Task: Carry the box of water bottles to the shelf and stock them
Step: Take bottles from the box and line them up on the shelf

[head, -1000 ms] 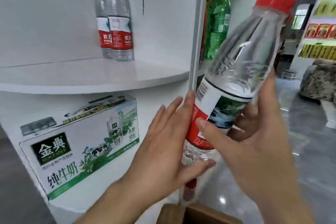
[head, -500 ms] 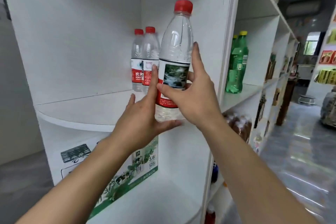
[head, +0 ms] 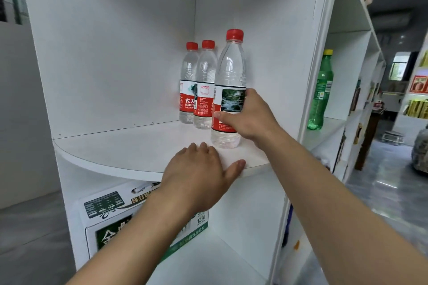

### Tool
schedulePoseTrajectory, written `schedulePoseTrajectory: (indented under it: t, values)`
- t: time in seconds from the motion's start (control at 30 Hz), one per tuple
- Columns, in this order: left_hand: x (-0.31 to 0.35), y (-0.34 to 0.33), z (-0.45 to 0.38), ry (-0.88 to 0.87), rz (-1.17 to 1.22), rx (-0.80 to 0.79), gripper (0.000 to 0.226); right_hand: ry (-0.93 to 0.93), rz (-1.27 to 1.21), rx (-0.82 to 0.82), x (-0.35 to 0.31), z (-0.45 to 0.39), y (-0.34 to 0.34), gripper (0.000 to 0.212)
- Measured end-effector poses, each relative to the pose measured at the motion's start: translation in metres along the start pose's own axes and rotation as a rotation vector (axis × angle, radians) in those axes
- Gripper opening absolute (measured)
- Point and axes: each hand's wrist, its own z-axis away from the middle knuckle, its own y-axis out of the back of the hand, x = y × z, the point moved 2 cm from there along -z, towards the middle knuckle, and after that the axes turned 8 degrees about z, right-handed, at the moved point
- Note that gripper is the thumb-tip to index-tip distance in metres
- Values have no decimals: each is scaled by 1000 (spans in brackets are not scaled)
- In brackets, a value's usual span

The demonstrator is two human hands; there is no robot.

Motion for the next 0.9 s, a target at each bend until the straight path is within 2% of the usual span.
schedulePoseTrajectory:
  t: [0.1,0.23,0.47,0.77,0.9]
  values:
    - [-1,-2,-1,11,-6,-13,70,-24,92,31,4,-24,-11,78]
    - [-1,-3,0,6,-26,-12,72,-46,122,37,6,-42,-20,66]
    - [-1,-4,-1,-17,-27,36,70,-86,217,153,5,-54,-38,62]
    - [-1,-6,-2,-42,-45,91,66,-67,272,233,-4,-38,-31,73]
    - [1,-7,-2,-33,-42,111,64,-117,261,138,1,-31,-32,76]
